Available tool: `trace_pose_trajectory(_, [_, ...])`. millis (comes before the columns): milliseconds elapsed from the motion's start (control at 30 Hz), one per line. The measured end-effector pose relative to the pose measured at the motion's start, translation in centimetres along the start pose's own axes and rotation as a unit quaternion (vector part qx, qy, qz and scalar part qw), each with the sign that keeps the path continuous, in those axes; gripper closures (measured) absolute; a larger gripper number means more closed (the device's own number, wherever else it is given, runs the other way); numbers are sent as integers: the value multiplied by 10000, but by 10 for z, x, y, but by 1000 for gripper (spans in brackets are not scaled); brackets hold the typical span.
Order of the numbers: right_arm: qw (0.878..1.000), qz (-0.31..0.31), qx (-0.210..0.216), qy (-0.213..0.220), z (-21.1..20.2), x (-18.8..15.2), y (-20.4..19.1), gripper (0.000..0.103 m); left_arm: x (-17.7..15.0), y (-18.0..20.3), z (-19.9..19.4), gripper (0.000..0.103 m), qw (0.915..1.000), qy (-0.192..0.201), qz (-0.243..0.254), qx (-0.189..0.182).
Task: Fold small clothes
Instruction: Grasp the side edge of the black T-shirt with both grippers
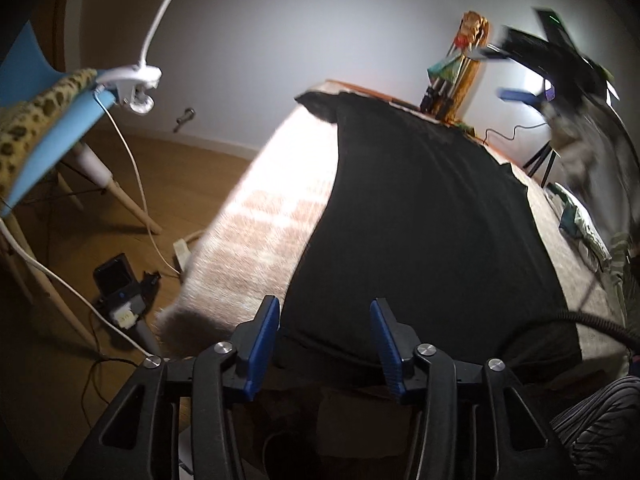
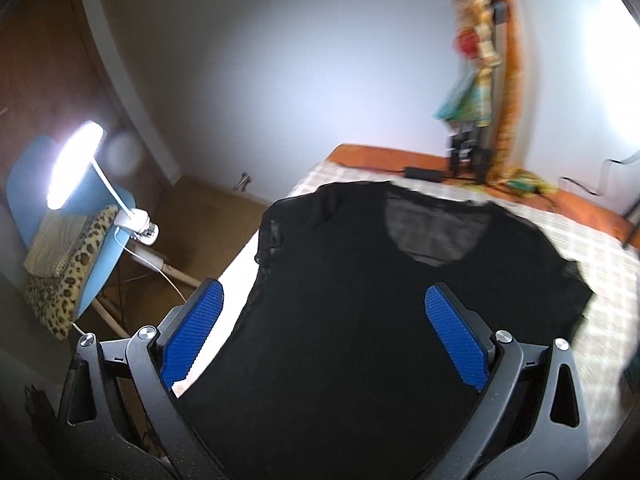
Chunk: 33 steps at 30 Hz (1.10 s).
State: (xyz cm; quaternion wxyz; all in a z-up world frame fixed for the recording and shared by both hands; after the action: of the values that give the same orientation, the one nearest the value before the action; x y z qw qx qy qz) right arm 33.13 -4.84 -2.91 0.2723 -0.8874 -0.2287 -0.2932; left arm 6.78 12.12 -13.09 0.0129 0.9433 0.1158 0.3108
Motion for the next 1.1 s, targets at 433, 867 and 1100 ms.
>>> trace_pose_trajectory(433, [9946, -68, 475, -917, 164, 22, -28, 11, -11, -5, 32, 58, 9994, 53, 293, -197])
trace_pose_trajectory(867, [9918, -156, -31, -1267, 250, 44, -32, 11, -6, -10, 39, 78, 9960, 100, 469, -750])
trace_pose_trajectory(1100, [9861, -376, -409, -1567, 274, 41, -24, 24, -5, -16, 42, 102, 9958, -5, 329, -855])
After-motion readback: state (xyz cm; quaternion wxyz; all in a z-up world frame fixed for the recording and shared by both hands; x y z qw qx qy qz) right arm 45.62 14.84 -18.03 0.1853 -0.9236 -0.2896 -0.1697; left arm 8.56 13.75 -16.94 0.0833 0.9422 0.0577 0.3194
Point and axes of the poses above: each gripper's, at about its wrist camera, not at the fingertips, and z roughly the way its jaws point, y to its right, x to its top, the point moved 2 cm from there along z, roughly the way its jaws point, and after that the axes turned 12 degrees about x, right-handed, at the moved point
